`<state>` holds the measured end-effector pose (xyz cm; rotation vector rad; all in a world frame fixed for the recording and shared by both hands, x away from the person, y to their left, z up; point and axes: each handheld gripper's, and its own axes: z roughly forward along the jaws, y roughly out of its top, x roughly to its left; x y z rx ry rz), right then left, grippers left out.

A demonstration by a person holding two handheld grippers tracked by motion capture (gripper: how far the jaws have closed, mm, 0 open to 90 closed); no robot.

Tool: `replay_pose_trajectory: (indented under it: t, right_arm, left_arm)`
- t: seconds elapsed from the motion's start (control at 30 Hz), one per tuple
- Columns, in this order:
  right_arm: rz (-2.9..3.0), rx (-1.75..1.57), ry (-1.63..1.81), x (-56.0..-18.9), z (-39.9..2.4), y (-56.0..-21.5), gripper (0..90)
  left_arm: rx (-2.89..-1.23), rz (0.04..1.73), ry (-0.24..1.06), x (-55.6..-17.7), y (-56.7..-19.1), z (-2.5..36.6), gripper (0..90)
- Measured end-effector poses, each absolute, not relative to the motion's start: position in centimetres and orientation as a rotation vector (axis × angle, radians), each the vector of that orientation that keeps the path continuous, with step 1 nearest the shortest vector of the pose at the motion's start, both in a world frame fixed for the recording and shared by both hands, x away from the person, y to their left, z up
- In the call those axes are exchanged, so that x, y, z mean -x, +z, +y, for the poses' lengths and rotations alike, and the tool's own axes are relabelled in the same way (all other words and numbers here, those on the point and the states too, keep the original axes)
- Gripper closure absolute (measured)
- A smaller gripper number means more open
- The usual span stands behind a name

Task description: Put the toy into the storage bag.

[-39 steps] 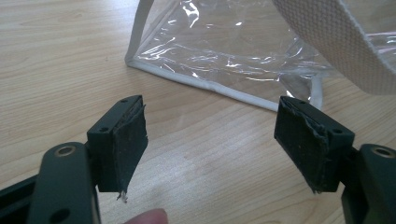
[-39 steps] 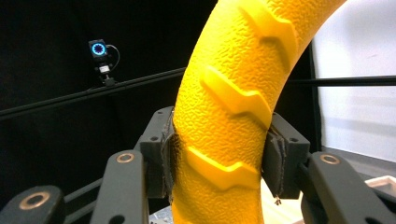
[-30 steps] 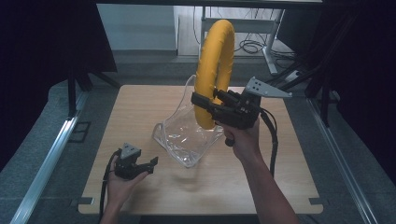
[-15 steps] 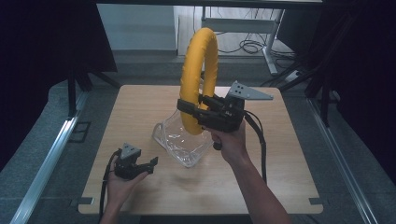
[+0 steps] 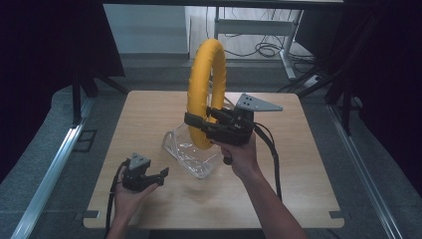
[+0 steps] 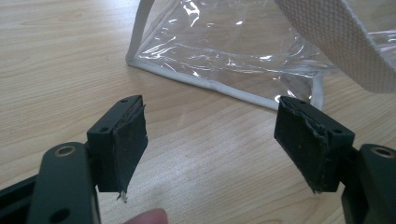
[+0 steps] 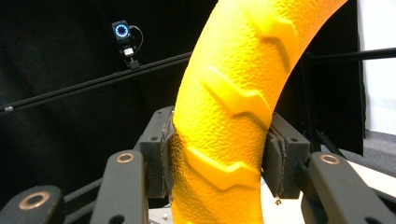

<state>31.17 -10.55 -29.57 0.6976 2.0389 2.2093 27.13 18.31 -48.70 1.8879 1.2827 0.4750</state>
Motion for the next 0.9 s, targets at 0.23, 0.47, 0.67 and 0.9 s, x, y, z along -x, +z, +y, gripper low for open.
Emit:
replay_pose_trajectory:
  t: [0.23,0.47,0.67,0.9]
  right_arm:
    - [2.05,-0.718,2.209,-31.3,-10.4,-30.6,51.3]
    - [2.054,-0.722,2.222,-31.3,-10.3,-31.3,51.3]
    - [2.075,-0.728,2.229,-31.2,-10.0,-32.2,51.3]
    - [2.1,-0.727,2.218,-31.3,-9.7,-33.0,51.2]
  left_arm:
    - [-1.89,1.285,0.474,-27.1,-48.8,18.2,25.4]
    - [-1.89,1.284,0.473,-27.1,-48.8,18.2,25.4]
    - [-1.89,1.284,0.473,-27.2,-48.8,18.2,25.4]
    - [-1.89,1.287,0.475,-27.2,-48.8,18.2,25.4]
